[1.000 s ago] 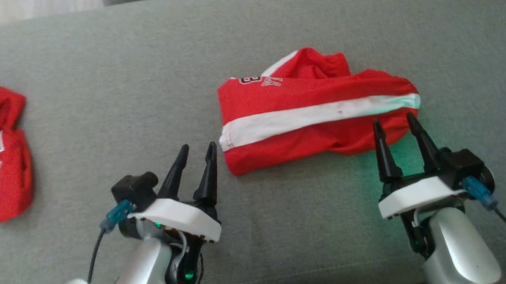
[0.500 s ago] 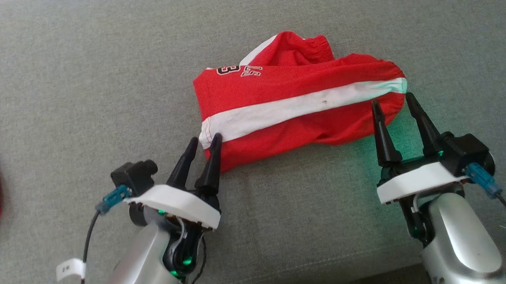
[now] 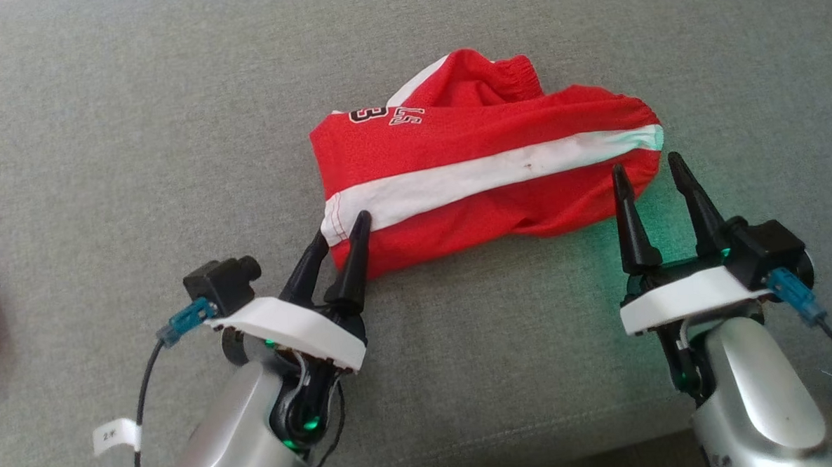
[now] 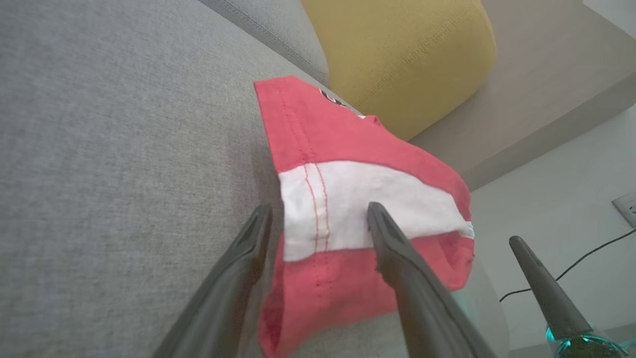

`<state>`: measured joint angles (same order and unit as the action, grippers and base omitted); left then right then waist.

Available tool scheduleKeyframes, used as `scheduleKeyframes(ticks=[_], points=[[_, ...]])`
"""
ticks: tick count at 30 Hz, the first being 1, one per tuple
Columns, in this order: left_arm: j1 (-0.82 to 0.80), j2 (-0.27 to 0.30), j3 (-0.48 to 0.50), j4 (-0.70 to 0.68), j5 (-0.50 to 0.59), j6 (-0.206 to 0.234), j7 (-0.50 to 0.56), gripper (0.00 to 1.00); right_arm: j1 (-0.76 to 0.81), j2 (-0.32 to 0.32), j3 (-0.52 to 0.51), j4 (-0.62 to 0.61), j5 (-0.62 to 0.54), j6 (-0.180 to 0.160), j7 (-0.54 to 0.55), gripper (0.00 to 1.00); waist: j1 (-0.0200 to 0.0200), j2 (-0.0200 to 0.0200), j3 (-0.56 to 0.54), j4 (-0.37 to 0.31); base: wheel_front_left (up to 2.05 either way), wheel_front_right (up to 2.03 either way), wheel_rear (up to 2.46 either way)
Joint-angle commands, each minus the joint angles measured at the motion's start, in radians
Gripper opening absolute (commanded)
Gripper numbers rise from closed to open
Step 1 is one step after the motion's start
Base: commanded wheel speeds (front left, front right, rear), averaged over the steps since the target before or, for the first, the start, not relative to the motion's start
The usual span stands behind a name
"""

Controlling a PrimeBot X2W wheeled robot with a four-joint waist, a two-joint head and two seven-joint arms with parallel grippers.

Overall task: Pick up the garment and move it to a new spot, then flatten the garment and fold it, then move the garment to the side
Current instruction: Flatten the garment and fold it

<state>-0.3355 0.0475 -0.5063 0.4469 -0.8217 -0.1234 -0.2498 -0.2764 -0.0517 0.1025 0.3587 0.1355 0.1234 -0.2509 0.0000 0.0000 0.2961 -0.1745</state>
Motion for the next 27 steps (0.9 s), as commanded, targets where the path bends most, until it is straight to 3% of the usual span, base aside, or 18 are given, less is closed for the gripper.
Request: scheduleKeyframes(ticks=[1,3,6,7,21,27], points=[[-0.031,0.003,0.021,-0.027,-0.004,-0.007,-0.012,1.0,-0.022,-0.003,0.021,-0.034,0.007,0.007,-0.011,1.0,0.0,0.0,0.0,-0.002,0.0,0.0,0.0],[-0.031,0.003,0.037,-0.049,0.002,-0.007,-0.012,0.98,-0.024,-0.003,0.019,-0.034,0.009,0.007,-0.011,1.0,0.0,0.0,0.001,-0.003,0.0,0.0,0.0],[-0.025,0.003,0.05,-0.069,0.023,-0.007,-0.012,0.14,-0.026,-0.002,0.016,-0.032,0.012,0.007,-0.011,1.0,0.0,0.0,-0.001,-0.003,0.0,0.0,0.0],[-0.023,0.003,0.051,-0.071,0.029,-0.007,-0.012,0.0,-0.026,-0.002,0.015,-0.031,0.012,0.007,-0.011,1.0,0.0,0.0,-0.002,-0.003,0.0,0.0,0.0],[0.07,0.003,0.162,-0.174,0.165,-0.007,-0.012,0.0,-0.007,0.0,-0.047,-0.011,0.066,0.007,-0.011,1.0,0.0,0.0,-0.042,0.071,0.0,0.0,0.0],[0.13,0.003,0.178,-0.182,0.249,-0.007,-0.012,0.0,-0.022,-0.006,-0.012,0.034,0.205,0.007,-0.011,1.0,0.0,0.0,-0.048,0.114,0.0,0.0,0.0]])
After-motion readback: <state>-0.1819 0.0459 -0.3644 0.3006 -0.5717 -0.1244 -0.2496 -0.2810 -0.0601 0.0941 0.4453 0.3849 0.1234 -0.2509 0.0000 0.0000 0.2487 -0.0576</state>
